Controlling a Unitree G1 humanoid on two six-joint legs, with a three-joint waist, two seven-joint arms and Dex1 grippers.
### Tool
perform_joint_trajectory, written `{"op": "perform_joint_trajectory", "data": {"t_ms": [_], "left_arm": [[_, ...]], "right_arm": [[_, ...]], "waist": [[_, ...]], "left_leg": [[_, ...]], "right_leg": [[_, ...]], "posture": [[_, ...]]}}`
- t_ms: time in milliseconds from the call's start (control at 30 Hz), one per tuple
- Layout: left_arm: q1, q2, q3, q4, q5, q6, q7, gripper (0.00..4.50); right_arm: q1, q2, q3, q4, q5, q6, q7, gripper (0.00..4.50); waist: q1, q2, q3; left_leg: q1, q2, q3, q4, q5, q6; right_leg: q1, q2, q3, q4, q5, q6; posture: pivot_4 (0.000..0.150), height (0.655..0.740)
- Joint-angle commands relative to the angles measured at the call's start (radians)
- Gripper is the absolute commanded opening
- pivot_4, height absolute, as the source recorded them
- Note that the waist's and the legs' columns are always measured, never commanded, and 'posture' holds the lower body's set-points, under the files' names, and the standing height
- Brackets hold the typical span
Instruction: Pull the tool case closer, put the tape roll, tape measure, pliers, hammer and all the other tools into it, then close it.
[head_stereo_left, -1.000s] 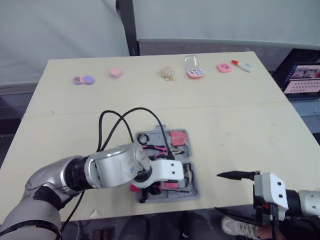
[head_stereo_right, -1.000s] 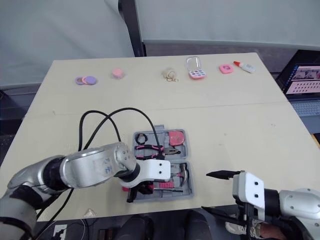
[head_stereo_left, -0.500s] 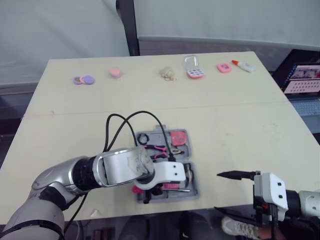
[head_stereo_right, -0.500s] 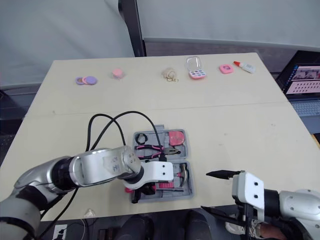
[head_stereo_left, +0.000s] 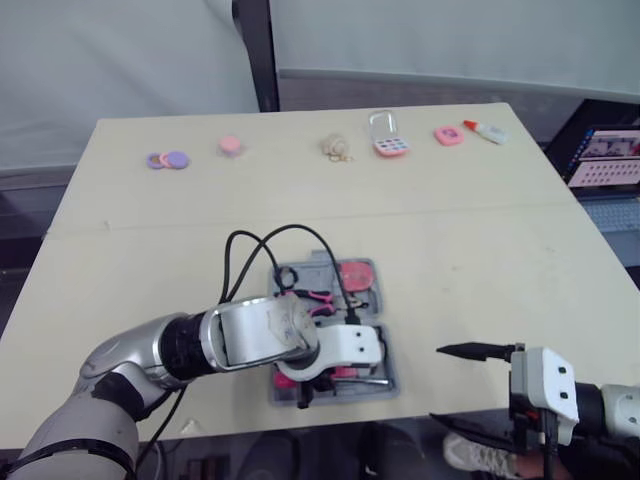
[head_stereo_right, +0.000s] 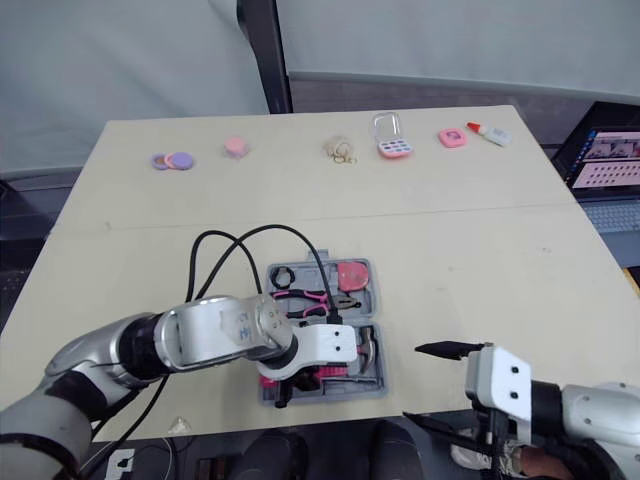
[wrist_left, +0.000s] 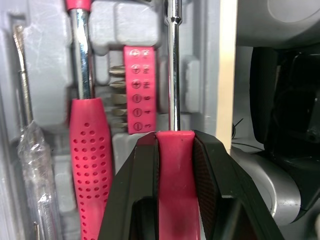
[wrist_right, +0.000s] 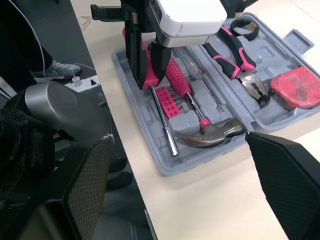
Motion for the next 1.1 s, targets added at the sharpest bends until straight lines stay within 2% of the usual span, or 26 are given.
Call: {"op": "perform_joint_trajectory", "data": {"t_ms": [33,200,267,367,433,467,667,800,900,967,1033,1100], "left_arm": [[-0.01,-0.012,-0.006,-0.011,-0.009,-0.001,0.008,0.47],[-0.013,-0.013,-0.01,-0.006,-0.016,-0.001,0.011,0.47],[-0.015,-0.013,-0.009,-0.004,-0.023,-0.001,0.007,1.49],[-0.008,-0.02,0.011,0.001,-0.039,-0.001,0.015,2.68],[-0.002,-0.02,0.031,0.005,-0.052,-0.001,0.024,3.67],[0.0,-0.015,0.045,0.006,-0.068,-0.001,0.021,3.95],[0.035,0.01,0.185,0.009,-0.212,-0.001,0.049,3.95],[0.117,0.001,0.368,-0.005,-0.222,-0.001,0.084,3.95],[0.233,0.077,0.47,-0.063,-0.177,-0.132,0.044,3.17],[0.337,0.193,0.498,-0.12,-0.133,-0.3,-0.043,2.16],[0.453,0.254,0.561,-0.146,-0.119,-0.434,-0.113,1.2],[0.548,0.283,0.616,-0.15,-0.092,-0.562,-0.166,1.2]], "right_arm": [[0.002,0.008,-0.025,-0.029,0.009,-0.006,-0.006,4.5],[-0.003,0.009,-0.021,-0.031,0.009,-0.001,-0.011,4.5],[-0.004,0.008,-0.021,-0.033,0.011,0.001,-0.012,4.5],[-0.002,0.008,-0.02,-0.032,0.01,-0.001,-0.009,4.5],[-0.001,0.008,-0.018,-0.029,0.009,-0.004,-0.007,4.5],[-0.002,0.008,-0.016,-0.028,0.009,-0.004,-0.007,4.5],[-0.027,0.006,0.003,-0.015,0.011,-0.004,-0.006,4.5],[-0.036,0.008,0.007,-0.017,0.014,0.0,-0.005,4.5],[-0.036,0.009,0.001,-0.021,0.023,0.003,-0.004,4.5],[-0.033,0.012,0.0,-0.021,0.026,0.002,-0.002,4.5],[-0.031,0.015,0.002,-0.016,0.022,-0.001,-0.003,4.5],[-0.032,0.018,0.003,-0.011,0.017,-0.004,-0.006,4.5]], "waist": [[0.0,0.0,0.0],[0.0,0.0,0.0],[0.0,0.0,0.0],[0.0,0.0,0.0],[0.0,0.0,0.0],[0.0,0.0,0.0],[-0.001,0.0,0.0],[-0.002,0.0,0.0],[-0.004,0.0,0.0],[-0.011,0.001,0.0],[-0.022,0.001,-0.001],[-0.021,0.001,-0.001]], "left_leg": [[0.0,0.0,0.0,0.0,0.0,0.0],[0.0,0.0,0.0,0.0,0.0,0.0],[0.0,0.0,0.0,0.0,0.0,0.0],[0.0,0.0,0.0,0.0,0.0,0.0],[0.0,0.0,0.0,0.0,0.0,0.0],[0.0,0.0,0.0,0.0,0.0,0.0],[0.0,0.0,0.0,0.0,0.0,0.0],[0.0,0.001,0.0,0.0,0.0,0.0],[0.0,0.0,0.0,0.0,0.0,0.0],[0.001,0.001,0.0,-0.001,0.0,0.0],[0.001,0.002,-0.001,-0.002,0.0,-0.001],[0.001,0.002,0.0,-0.002,0.0,-0.001]], "right_leg": [[0.0,0.0,0.0,0.0,0.0,0.0],[0.0,0.0,0.0,0.0,0.0,0.0],[0.0,0.0,0.0,0.0,0.0,0.0],[0.0,0.0,0.0,0.0,0.0,0.0],[0.0,0.0,0.0,0.0,0.0,0.0],[0.0,0.0,0.0,0.0,0.0,0.0],[0.0,0.0,0.0,0.0,0.0,0.0],[0.0,0.0,0.0,0.0,0.0,0.0],[0.0,0.0,0.0,0.0,0.0,0.0],[-0.001,0.0,0.0,0.0,0.0,0.0],[-0.001,0.001,-0.001,0.0,-0.001,-0.002],[-0.001,0.0,-0.001,0.0,-0.001,-0.002]], "posture": [[0.15,0.74],[0.15,0.74],[0.15,0.74],[0.15,0.74],[0.15,0.74],[0.15,0.74],[0.15,0.74],[0.15,0.74],[0.15,0.74],[0.15,0.74],[0.15,0.74],[0.15,0.74]]}}
